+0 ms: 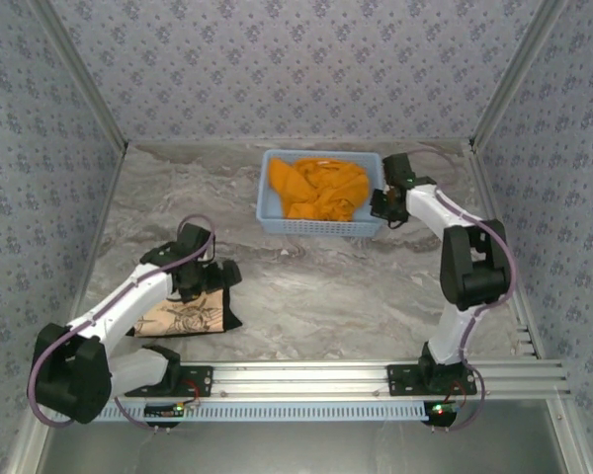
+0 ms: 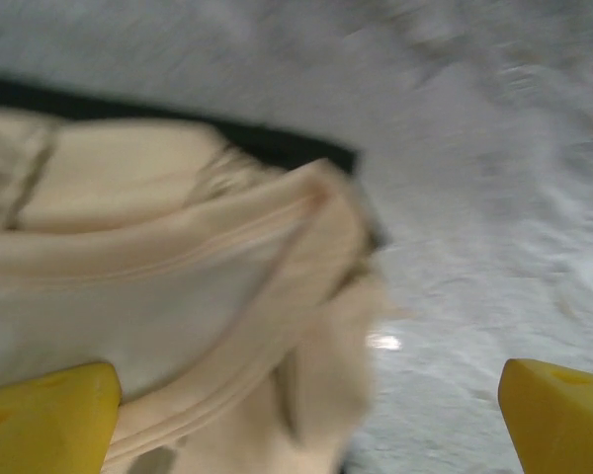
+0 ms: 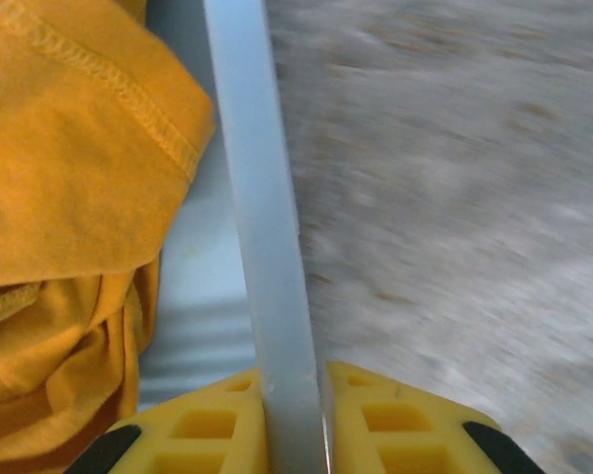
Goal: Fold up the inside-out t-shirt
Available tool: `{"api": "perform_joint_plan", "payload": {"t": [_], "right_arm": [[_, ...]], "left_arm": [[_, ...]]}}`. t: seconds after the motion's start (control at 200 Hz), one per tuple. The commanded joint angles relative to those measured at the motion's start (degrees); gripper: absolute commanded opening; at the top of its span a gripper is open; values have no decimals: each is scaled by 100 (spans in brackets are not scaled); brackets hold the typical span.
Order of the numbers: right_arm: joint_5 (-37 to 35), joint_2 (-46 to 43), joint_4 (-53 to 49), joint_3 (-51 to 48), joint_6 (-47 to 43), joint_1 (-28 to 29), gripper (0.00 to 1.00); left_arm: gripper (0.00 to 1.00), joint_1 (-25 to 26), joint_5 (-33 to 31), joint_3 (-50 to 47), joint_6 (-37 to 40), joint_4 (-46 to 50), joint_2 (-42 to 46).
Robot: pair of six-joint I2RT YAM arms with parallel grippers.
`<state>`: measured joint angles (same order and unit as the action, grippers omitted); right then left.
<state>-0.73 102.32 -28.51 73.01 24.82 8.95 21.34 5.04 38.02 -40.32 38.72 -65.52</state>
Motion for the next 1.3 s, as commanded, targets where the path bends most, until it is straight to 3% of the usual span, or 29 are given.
{"api": "perform_joint_plan", "payload": {"t": [0.0, 0.215, 0.425, 0.655, 0.76, 0.87, 0.969, 1.094, 1.209, 1.294], "right_arm": [[-715, -718, -232, -720, 720, -650, 19], [-1145, -1627, -250, -1711, 1978, -1730, 15], [-1490, -1962, -148, -2142, 3791, -1700, 17], [-2067, -1704, -342, -1847, 5819, -1508, 20], [-2300, -1574, -166, -1728, 6263, -1507, 20], [-2291, -1334, -105, -1452, 6305, -1554, 24], [-2043, -1148, 74, -1231, 6025, -1588, 37], [-1810, -1305, -136, -902, 4829, -1414, 57], [-1985, -2029, -509, -1039, 3736, -1352, 67], [-2182, -2228, -1042, -885, 2386, -1428, 72]], "left_arm": [[98, -330, -191, -261, -370, -195, 286], [100, -1038, 29, -265, 241, 327, 316], [100, -1176, 423, -66, 358, 316, 232], [100, -1176, 1016, 292, 688, 373, 151], [100, -1176, 1343, 436, 759, 448, 66], [100, -1177, 1609, 459, 808, 470, 57], [100, -1176, 1719, 455, 858, 508, 87], [100, -1176, 1592, 683, 1080, 783, 203], [100, -1176, 1298, 898, 1160, 944, 373], [100, -1176, 1318, 881, 1069, 791, 484]]}}
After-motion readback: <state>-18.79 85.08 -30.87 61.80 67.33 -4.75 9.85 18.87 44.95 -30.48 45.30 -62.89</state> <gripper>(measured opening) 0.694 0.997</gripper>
